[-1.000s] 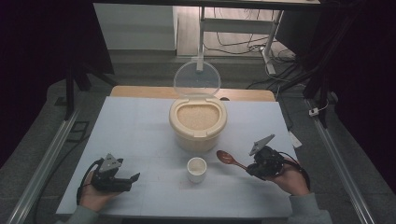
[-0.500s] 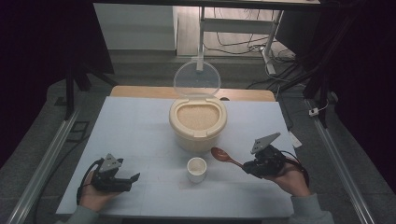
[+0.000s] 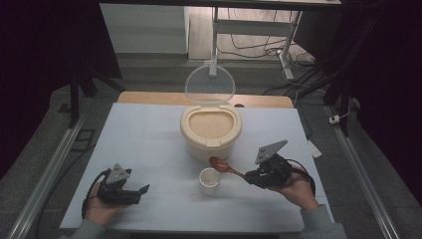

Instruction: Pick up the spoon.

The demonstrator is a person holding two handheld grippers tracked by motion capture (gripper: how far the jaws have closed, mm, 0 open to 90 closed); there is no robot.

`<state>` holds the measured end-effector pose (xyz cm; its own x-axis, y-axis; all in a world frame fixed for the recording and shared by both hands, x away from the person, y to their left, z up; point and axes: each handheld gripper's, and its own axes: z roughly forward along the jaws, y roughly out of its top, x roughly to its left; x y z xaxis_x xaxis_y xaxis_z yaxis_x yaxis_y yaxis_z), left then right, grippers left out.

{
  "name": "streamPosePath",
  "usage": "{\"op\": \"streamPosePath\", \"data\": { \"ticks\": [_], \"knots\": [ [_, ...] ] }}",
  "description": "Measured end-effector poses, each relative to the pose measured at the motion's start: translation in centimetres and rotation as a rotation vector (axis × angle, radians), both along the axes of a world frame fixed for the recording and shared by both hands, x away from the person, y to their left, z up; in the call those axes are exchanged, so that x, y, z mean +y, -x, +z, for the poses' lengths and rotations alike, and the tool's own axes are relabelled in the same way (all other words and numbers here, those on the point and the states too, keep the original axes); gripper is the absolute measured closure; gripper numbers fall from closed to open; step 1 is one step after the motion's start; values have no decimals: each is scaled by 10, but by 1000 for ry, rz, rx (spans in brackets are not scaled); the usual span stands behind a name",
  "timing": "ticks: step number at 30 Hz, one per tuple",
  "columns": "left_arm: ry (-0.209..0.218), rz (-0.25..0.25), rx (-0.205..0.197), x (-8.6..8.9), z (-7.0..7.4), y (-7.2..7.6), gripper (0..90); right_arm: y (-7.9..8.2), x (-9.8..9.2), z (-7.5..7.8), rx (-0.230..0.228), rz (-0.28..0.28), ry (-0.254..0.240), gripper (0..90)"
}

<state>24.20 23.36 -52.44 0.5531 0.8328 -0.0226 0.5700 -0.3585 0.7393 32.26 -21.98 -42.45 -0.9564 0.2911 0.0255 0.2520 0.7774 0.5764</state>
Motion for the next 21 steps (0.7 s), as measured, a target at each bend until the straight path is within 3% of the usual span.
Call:
{"op": "streamPosePath", "data": {
  "ticks": [8,21],
  "knots": [
    [-1,-1,0,-1,0,0,132,2,31,4,-22,61,9,792],
    [5,-3,-4,-2,2,-1,132,3,53,5,-41,114,22,792]
  ]
}}
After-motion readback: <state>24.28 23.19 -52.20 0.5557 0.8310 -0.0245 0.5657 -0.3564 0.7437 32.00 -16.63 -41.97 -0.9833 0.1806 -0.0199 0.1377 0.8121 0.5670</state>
